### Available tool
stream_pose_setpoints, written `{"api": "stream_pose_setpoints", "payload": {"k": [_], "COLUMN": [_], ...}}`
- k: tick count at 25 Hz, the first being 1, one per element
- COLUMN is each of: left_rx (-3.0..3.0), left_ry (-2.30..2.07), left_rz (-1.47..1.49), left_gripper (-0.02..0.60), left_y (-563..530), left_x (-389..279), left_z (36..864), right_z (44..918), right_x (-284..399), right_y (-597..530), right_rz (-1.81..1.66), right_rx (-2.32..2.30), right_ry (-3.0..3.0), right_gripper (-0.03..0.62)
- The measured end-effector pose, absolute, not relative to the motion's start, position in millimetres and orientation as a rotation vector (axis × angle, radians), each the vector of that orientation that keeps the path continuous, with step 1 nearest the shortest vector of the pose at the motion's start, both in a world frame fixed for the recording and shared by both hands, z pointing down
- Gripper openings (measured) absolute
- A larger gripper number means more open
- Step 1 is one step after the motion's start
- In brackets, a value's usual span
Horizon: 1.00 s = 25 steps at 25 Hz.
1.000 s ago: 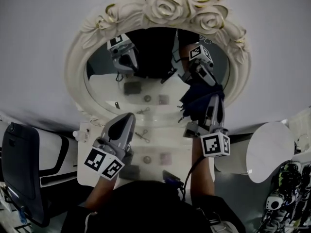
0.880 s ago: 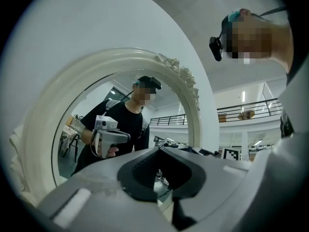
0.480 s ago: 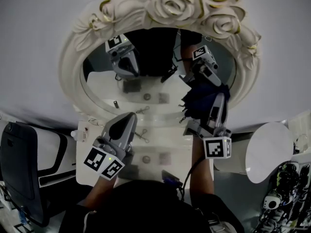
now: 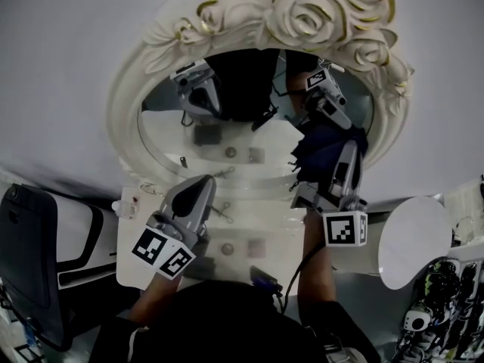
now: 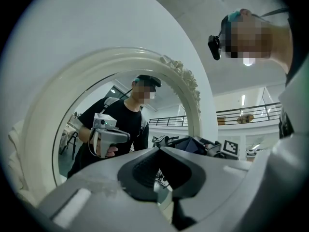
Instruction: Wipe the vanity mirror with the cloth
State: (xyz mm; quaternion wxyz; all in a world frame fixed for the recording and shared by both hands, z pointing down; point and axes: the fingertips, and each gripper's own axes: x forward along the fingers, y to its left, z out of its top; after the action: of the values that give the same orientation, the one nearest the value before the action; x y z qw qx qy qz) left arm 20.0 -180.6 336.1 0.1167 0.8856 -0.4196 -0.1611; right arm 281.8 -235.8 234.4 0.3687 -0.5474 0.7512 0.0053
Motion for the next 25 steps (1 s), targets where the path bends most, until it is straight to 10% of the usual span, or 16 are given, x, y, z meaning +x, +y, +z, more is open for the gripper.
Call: {"api": "stream_pose_setpoints", "payload": {"k": [25], "left_rx": [2.572], "left_ry": [-1.221], "left_rz": [-0.546], "left_gripper": [0.005], "left_y": [-162.6], "left_x": [-21.8], "left_z": [332.5], "right_z": [168.2], "right_x": [209.5], "right_y": [-233.2], "right_rz": [0.108], "right_rx": [-1.349], "right_ry": [2.081], "right_gripper": [0.026]}}
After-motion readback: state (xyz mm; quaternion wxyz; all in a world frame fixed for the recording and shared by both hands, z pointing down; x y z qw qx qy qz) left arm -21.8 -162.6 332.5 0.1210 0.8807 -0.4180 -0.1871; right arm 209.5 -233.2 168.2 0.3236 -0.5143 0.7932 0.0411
